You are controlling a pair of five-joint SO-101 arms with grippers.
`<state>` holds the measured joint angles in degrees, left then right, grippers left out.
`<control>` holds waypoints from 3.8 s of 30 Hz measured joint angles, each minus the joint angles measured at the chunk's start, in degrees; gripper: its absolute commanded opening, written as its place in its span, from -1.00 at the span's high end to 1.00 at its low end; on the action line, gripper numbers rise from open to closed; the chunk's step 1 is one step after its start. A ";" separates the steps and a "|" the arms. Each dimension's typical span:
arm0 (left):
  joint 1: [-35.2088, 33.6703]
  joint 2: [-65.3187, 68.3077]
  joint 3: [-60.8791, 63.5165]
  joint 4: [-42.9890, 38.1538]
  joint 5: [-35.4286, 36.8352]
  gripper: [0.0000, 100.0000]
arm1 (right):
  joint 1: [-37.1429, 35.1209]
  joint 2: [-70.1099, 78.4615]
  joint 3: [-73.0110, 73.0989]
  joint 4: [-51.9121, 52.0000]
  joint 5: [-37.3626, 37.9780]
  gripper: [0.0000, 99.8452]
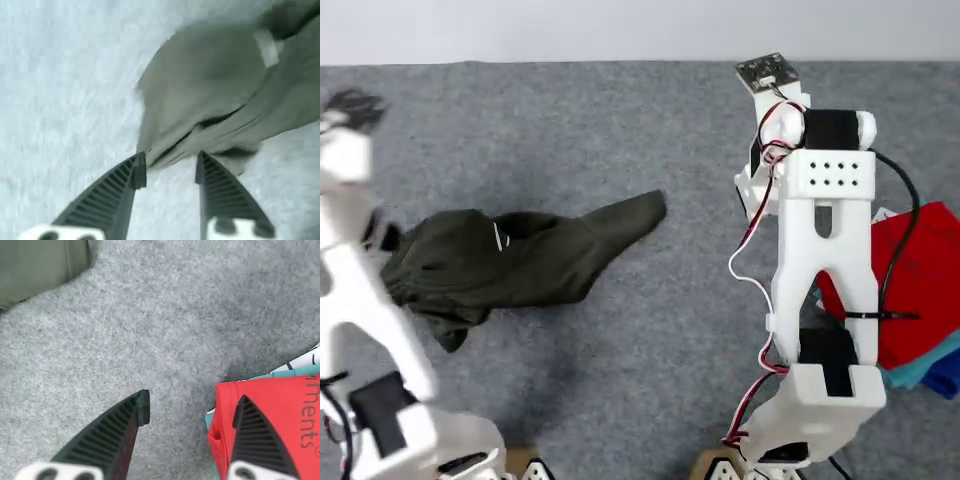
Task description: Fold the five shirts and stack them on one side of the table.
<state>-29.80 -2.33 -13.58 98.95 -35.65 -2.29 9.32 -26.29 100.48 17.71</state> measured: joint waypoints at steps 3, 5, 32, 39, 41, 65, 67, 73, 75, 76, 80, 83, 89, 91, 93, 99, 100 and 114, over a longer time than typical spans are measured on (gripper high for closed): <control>9.32 -1.67 0.18 0.18 4.04 0.64 | 0.53 -1.49 1.49 0.00 0.00 0.45; 15.91 -1.14 0.26 0.18 7.56 0.64 | 1.32 -3.08 4.22 0.00 0.00 0.45; 48.88 33.14 0.26 -42.37 25.76 0.64 | 7.91 -15.30 24.62 0.00 0.00 0.45; 48.70 48.18 -15.56 -35.08 25.76 0.64 | 7.82 -15.30 24.62 0.00 0.00 0.45; 48.70 53.19 -23.30 -29.27 25.76 0.67 | 7.82 -15.30 24.62 0.00 0.00 0.45; 46.33 56.35 -79.21 0.44 27.60 0.99 | 7.91 -15.30 24.62 0.00 1.23 0.45; 46.86 51.43 -79.65 0.44 27.69 0.99 | 7.91 -15.30 24.62 0.00 2.55 0.45; 50.90 35.52 -79.74 0.44 27.78 0.99 | 7.82 -15.30 24.62 0.00 3.60 0.45; 52.04 30.68 -79.74 0.44 27.87 0.99 | 7.82 -15.30 24.62 0.00 3.60 0.45; 52.40 28.40 -79.74 0.44 27.87 0.99 | 7.82 -15.30 24.62 0.00 3.60 0.45; 50.55 20.13 -79.56 0.44 27.87 0.99 | 7.82 -15.30 24.62 0.00 3.60 0.45; 45.10 13.71 -75.34 0.44 27.87 0.99 | 7.47 -15.30 24.62 0.00 3.60 0.45; 32.53 -1.85 -54.77 0.44 24.79 0.99 | 0.09 -15.30 24.62 0.09 3.60 0.45; 29.19 -8.62 -45.71 0.44 21.54 0.99 | -3.16 -15.30 24.62 -0.18 3.60 0.45; 26.02 -15.91 -35.69 0.44 18.11 0.99 | -6.15 -15.30 24.62 -0.44 3.60 0.45; 12.92 -35.25 -5.36 0.44 7.30 0.99 | -15.12 -15.30 24.62 -3.87 3.60 0.45; 10.20 -37.45 -0.97 0.44 5.71 0.99 | -16.18 -15.30 24.62 -4.48 3.60 0.45; -8.44 -42.99 35.87 -6.95 0.44 0.99 | -42.55 -6.24 24.62 -2.29 3.60 0.44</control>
<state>-38.24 -45.32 22.29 92.00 -35.21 -44.84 3.08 -1.67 98.20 21.32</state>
